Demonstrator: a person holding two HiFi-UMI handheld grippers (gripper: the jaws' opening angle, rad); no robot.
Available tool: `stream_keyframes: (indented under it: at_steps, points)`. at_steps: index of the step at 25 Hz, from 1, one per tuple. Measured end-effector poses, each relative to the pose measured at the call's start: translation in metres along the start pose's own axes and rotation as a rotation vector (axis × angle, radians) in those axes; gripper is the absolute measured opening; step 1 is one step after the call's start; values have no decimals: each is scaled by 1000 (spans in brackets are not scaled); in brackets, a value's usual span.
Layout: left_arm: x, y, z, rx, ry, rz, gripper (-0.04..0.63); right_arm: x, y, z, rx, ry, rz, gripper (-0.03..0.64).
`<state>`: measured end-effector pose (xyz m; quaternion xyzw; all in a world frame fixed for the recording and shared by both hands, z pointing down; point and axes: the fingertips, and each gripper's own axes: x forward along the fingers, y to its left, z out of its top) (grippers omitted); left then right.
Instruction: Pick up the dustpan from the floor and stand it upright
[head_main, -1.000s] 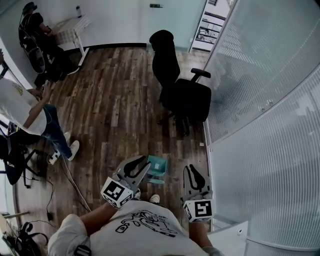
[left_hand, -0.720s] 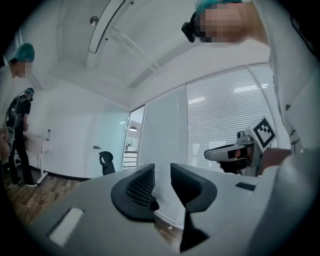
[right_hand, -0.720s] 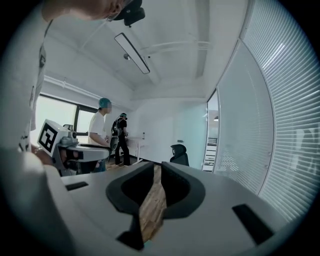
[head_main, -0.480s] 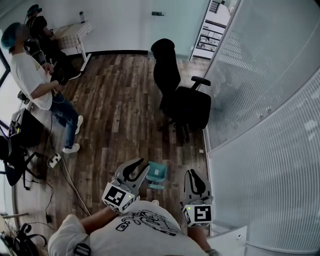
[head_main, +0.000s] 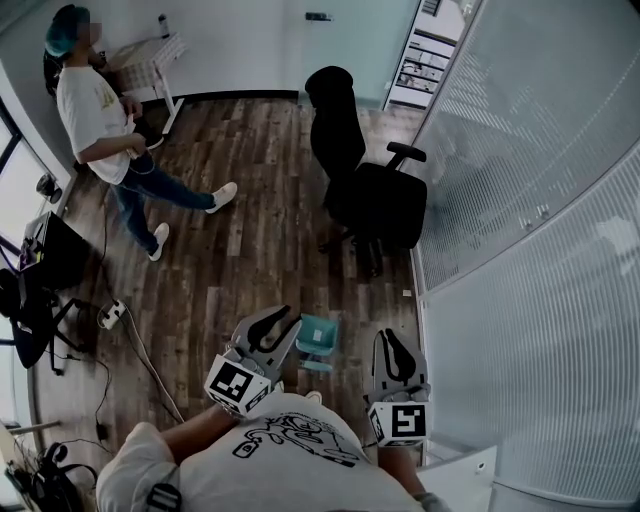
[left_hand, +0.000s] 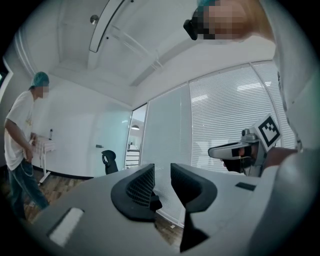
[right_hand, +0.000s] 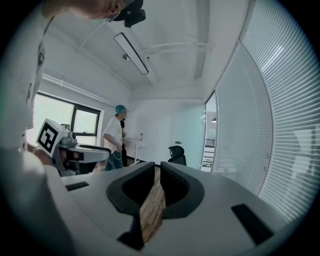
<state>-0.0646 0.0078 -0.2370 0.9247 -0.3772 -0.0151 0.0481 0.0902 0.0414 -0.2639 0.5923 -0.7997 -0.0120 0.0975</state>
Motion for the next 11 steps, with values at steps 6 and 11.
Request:
stream_keyframes:
  at_steps: [6, 11]
  points:
    - [-4, 3, 3, -4, 1, 1, 98, 0, 4, 2, -6, 2, 2, 31]
    - [-3, 7, 2, -16, 1, -8, 98, 6, 8, 3, -6, 12, 7, 31]
